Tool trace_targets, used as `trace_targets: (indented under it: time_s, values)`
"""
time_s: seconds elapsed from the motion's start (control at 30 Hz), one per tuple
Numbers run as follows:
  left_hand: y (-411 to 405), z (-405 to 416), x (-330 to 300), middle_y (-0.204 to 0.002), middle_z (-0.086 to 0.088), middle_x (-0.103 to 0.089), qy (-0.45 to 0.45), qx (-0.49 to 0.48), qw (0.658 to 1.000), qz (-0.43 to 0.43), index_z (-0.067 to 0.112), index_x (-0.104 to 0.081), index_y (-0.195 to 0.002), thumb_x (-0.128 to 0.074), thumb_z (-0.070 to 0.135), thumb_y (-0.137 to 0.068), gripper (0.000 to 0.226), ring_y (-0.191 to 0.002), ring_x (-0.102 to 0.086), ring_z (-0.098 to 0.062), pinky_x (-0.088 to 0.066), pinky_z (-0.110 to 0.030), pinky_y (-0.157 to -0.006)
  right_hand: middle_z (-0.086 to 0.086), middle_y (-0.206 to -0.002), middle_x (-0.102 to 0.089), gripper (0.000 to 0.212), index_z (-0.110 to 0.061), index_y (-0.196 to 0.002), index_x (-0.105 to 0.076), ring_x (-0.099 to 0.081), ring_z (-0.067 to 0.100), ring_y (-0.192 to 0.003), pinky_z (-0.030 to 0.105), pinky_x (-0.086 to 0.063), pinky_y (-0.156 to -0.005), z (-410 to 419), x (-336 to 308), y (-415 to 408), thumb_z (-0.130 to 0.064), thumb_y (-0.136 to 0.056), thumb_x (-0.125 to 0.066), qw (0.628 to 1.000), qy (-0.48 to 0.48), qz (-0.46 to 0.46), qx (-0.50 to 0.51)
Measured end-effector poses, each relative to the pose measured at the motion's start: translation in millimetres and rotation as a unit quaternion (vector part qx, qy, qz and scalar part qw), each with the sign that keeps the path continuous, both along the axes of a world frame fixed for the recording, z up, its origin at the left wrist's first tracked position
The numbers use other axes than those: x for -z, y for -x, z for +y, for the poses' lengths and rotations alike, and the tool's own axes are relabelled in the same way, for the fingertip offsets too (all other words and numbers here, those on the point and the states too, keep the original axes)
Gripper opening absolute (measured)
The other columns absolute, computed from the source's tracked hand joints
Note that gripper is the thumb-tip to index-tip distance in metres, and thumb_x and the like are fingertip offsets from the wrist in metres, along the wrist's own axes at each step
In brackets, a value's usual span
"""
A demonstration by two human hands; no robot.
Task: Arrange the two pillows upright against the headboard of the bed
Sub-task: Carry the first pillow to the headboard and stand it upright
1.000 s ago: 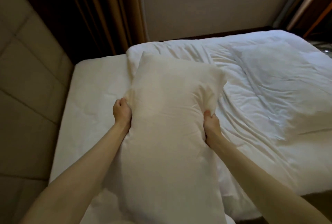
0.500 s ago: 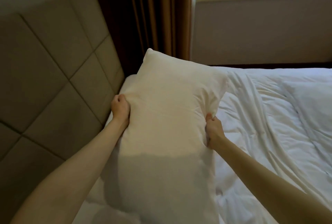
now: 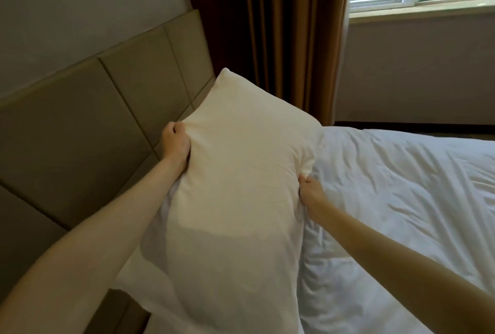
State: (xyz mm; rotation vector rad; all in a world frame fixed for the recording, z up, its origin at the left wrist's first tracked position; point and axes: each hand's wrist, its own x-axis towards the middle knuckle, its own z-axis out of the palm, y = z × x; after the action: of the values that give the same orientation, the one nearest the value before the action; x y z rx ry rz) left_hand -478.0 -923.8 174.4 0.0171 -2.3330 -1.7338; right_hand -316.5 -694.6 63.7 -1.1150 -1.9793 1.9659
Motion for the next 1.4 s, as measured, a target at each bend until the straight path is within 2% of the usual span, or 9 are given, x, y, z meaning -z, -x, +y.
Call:
trace_targets:
  time_s: [0.1, 0.27, 0.4, 0.53, 0.67, 0.77, 1.07, 1.23, 1.4]
  values:
    - [54, -7, -6, -0.067, 0.0, -0.04, 0.015, -0.002, 1.0, 0.0, 0.012, -0.041, -0.069, -0.036, 0.015, -0.095, 0.027, -0.074, -0.039, -0.019, -0.032, -0.031, -0.064, 0.006, -0.098, -0.059, 0.037, -0.009, -0.112, -0.063, -0.051, 0.019, -0.078, 0.028, -0.039, -0.067, -8, 3, 61, -0.029, -0.1, -0.034, 1.0, 0.007, 0.002, -0.005]
    - [142, -7, -17, -0.071, 0.0, -0.044, 0.066, -0.005, 0.998, 0.024, 0.007, -0.048, -0.079, -0.036, 0.019, -0.097, 0.025, -0.068, -0.042, -0.015, -0.034, -0.032, -0.067, 0.014, -0.117, -0.062, 0.04, -0.004, -0.12, -0.06, -0.054, 0.026, -0.098, 0.036, -0.047, -0.081, -12, 13, 163, -0.026, -0.099, -0.033, 0.999, 0.044, -0.001, -0.024]
    - [204, 4, -19, -0.067, 0.001, -0.042, 0.138, -0.022, 0.988, 0.063, 0.017, -0.042, -0.066, -0.035, 0.022, -0.098, 0.033, -0.061, -0.04, -0.012, -0.034, -0.029, -0.06, 0.003, -0.084, -0.056, 0.036, -0.015, -0.089, -0.058, -0.047, 0.017, -0.069, 0.027, -0.039, -0.059, -8, 11, 234, -0.04, -0.097, -0.033, 0.994, 0.09, -0.016, -0.061]
    - [248, 20, 10, -0.08, -0.01, -0.054, 0.288, -0.017, 0.956, 0.061, 0.01, -0.048, -0.079, -0.039, 0.019, -0.097, 0.022, -0.074, -0.05, -0.028, -0.04, -0.036, -0.067, 0.004, -0.142, -0.044, 0.05, -0.022, -0.135, -0.043, -0.044, 0.026, -0.125, 0.043, -0.031, -0.107, 16, 27, 271, -0.053, -0.097, -0.033, 0.986, 0.113, 0.035, -0.119]
    - [261, 27, 83, -0.129, -0.021, -0.058, 0.336, 0.083, 0.934, -0.092, 0.004, -0.057, -0.124, -0.044, 0.007, -0.095, 0.032, -0.116, -0.056, -0.036, -0.047, -0.041, -0.097, 0.007, -0.16, -0.019, 0.058, -0.019, -0.152, -0.019, -0.023, 0.028, -0.145, 0.044, -0.019, -0.116, 45, 65, 269, -0.041, -0.101, -0.034, 0.989, 0.048, 0.029, -0.14]
    - [251, 34, 126, -0.147, -0.018, -0.043, 0.34, 0.124, 0.92, -0.149, 0.006, -0.037, -0.145, -0.038, 0.016, -0.099, 0.046, -0.132, -0.043, -0.035, -0.037, -0.042, -0.109, 0.011, -0.156, -0.029, 0.054, -0.02, -0.15, -0.025, -0.03, 0.03, -0.142, 0.044, -0.024, -0.114, 63, 92, 266, -0.028, -0.1, -0.042, 0.989, 0.043, 0.008, -0.139]
    - [235, 69, 178, -0.154, -0.017, -0.024, 0.441, 0.128, 0.852, -0.252, 0.018, -0.006, -0.151, -0.05, 0.071, -0.079, 0.1, -0.137, -0.03, -0.04, -0.029, -0.055, -0.11, 0.015, -0.126, -0.06, 0.041, -0.012, -0.131, -0.05, -0.058, 0.026, -0.105, 0.031, -0.042, -0.084, 67, 133, 260, -0.008, -0.09, -0.049, 0.991, 0.066, -0.052, -0.105]
    - [228, 83, 208, -0.152, -0.019, -0.02, 0.528, 0.098, 0.806, -0.249, 0.018, 0.004, -0.151, -0.061, 0.075, -0.066, 0.121, -0.135, -0.027, -0.041, -0.021, -0.058, -0.11, 0.01, -0.098, -0.068, 0.028, -0.009, -0.115, -0.058, -0.061, 0.02, -0.079, 0.026, -0.044, -0.064, 74, 150, 254, -0.007, -0.09, -0.047, 0.99, 0.071, -0.082, -0.086]
    - [240, 85, 217, -0.143, -0.018, -0.038, 0.522, 0.04, 0.821, -0.228, 0.007, -0.025, -0.142, -0.067, 0.065, -0.07, 0.101, -0.13, -0.037, -0.039, -0.027, -0.045, -0.107, 0.01, -0.102, -0.066, 0.029, -0.011, -0.117, -0.055, -0.063, 0.025, -0.088, 0.037, -0.049, -0.076, 63, 171, 248, -0.01, -0.088, -0.052, 0.981, 0.12, -0.118, -0.099]
